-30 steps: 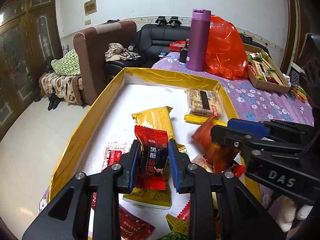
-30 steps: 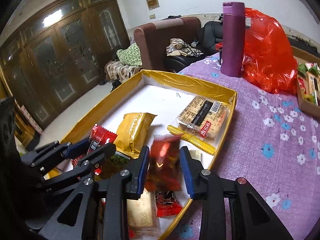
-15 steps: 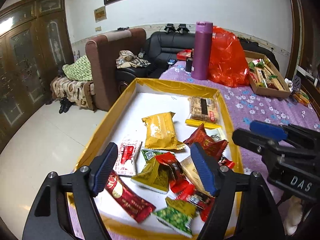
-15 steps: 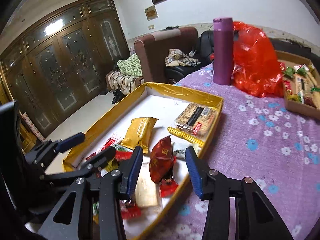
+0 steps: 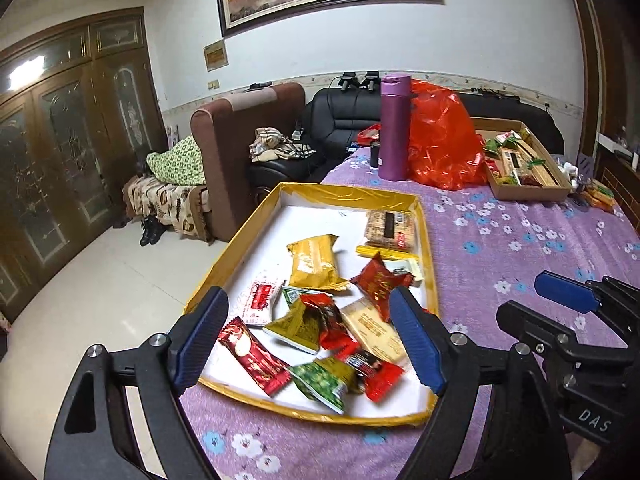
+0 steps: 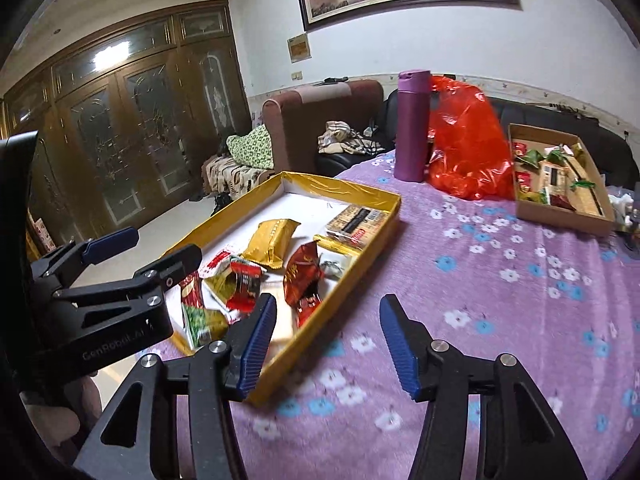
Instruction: Organize snacks
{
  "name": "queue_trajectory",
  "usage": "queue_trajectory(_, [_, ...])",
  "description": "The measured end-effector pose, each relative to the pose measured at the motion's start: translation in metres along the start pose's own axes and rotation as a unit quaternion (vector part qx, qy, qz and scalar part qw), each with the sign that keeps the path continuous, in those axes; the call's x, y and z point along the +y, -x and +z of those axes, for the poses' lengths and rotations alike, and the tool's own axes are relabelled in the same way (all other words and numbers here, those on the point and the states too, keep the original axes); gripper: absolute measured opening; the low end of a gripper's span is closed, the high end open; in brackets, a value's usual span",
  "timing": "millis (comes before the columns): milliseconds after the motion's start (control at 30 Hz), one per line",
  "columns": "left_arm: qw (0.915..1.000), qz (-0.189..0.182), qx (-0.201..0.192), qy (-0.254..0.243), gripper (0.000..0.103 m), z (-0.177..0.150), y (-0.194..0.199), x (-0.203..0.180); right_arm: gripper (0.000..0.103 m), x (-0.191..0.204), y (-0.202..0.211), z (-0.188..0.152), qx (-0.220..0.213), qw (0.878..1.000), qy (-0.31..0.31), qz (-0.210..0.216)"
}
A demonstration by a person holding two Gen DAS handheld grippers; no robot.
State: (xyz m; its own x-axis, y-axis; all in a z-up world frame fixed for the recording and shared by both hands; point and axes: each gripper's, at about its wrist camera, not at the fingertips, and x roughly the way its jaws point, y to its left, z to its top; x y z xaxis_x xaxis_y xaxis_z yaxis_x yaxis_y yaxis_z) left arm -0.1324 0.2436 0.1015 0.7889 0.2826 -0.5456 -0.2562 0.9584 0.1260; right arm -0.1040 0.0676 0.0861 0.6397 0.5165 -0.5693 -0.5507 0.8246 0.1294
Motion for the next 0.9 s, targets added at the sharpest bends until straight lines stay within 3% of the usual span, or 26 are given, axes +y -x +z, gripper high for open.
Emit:
queue_trajectory(700, [0.9993,-0.008,-0.017,-0.033,0.083,-0.006,0.026,-0.036,0.056,-0.026,0.025,-0.028,-0.001,0.999,-0.036,-0.003])
queue_trajectory(900, [0.9992,-0.029,0.001,-0.027,0.083,-0.008,0.020,-0.035,0.058,-0.025,0.025,-0.032,-0.001,0.999,-0.032,-0.009])
